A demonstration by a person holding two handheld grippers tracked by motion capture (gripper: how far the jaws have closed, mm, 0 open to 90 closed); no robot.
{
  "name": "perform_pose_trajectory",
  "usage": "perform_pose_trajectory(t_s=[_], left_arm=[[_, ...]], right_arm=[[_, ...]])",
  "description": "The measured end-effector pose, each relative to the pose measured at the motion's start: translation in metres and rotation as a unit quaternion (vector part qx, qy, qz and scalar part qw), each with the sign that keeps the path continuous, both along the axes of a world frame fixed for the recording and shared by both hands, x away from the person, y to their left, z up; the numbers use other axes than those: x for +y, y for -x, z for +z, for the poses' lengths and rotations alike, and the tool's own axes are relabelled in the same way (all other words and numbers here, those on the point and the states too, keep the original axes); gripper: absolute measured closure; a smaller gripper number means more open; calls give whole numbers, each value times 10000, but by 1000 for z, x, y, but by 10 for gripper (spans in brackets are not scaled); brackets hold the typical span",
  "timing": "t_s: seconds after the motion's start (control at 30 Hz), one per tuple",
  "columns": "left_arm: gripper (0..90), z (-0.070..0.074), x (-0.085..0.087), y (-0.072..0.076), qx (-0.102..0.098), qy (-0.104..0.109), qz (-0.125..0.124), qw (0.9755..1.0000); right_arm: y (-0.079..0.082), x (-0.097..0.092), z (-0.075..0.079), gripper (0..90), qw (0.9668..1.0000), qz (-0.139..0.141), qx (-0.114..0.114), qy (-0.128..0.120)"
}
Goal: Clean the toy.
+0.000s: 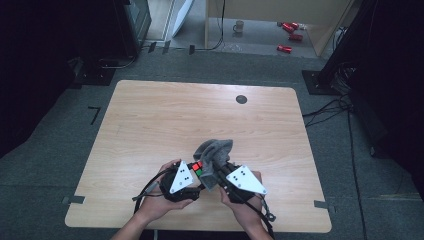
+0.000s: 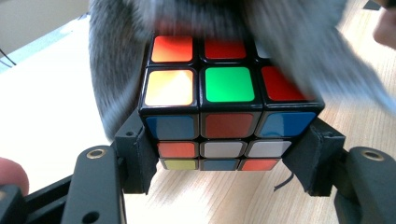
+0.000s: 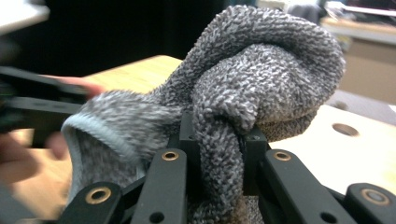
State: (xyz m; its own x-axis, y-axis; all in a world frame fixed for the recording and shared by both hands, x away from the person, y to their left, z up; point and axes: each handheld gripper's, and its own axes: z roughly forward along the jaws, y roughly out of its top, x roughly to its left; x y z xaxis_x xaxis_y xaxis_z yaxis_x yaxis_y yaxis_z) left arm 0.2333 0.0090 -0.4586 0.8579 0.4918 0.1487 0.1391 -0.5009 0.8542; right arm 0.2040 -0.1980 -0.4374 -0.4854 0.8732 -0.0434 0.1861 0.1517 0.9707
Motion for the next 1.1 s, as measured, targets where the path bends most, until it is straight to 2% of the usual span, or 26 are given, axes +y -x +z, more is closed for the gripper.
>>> perform_pose_trajectory(t_s=[0.07,0.1,0.17,0.23,0.27,0.3,0.37,0.43,0.47,0.5,0.57,0.63,0.7,0.83,0.9,0.93,1.0,1.07,1.1], left_arm=[[355,1,0,0,7,45,-49,10000],[355,0,0,0,8,42,-68,10000],[354,0,0,0,2,15,-109,9999],[354,1,0,1,-17,65,-129,9999],[355,2,1,2,-44,46,-113,9999],[355,2,1,1,-44,38,-111,9999],[355,1,1,1,-42,-36,-88,9999],[354,0,0,1,-13,14,-106,9999],[354,0,-1,1,-14,21,-110,9999],[355,0,-1,1,-23,13,-105,9999],[354,1,-1,1,-26,29,-102,9999],[354,1,0,1,-41,0,-82,10000],[354,1,1,1,-62,-15,-69,10000],[354,0,-2,1,-52,-9,-72,10000],[355,0,-2,1,-41,11,-81,10000],[354,0,-1,1,-43,14,-85,10000],[354,1,1,1,-48,11,-85,10000],[354,1,2,1,-54,23,-73,10000],[355,1,2,1,-44,25,-79,10000]], right_arm=[[-1,-5,-1,778,10000,-65,31,-43],[1,-4,-1,779,10000,-57,-30,-22],[8,5,1,778,9997,65,-192,112],[13,16,3,777,9985,319,-323,313],[15,20,3,777,9976,302,-425,453],[14,20,3,777,9974,285,-451,485],[10,13,2,776,9984,207,-355,381],[5,4,1,777,9995,34,-193,240],[4,2,2,777,9998,51,-142,132],[5,3,2,777,9998,74,-142,143],[11,12,3,773,9988,367,-221,255],[14,19,3,773,9977,451,-303,394],[10,16,3,772,9984,435,-209,301],[4,4,3,776,9998,76,-60,187],[8,10,4,775,9995,150,-103,253],[10,14,3,774,9990,329,-146,266],[13,21,3,774,9983,374,-229,384],[10,16,4,773,9987,416,-127,251],[5,10,4,774,9994,309,-39,126]])
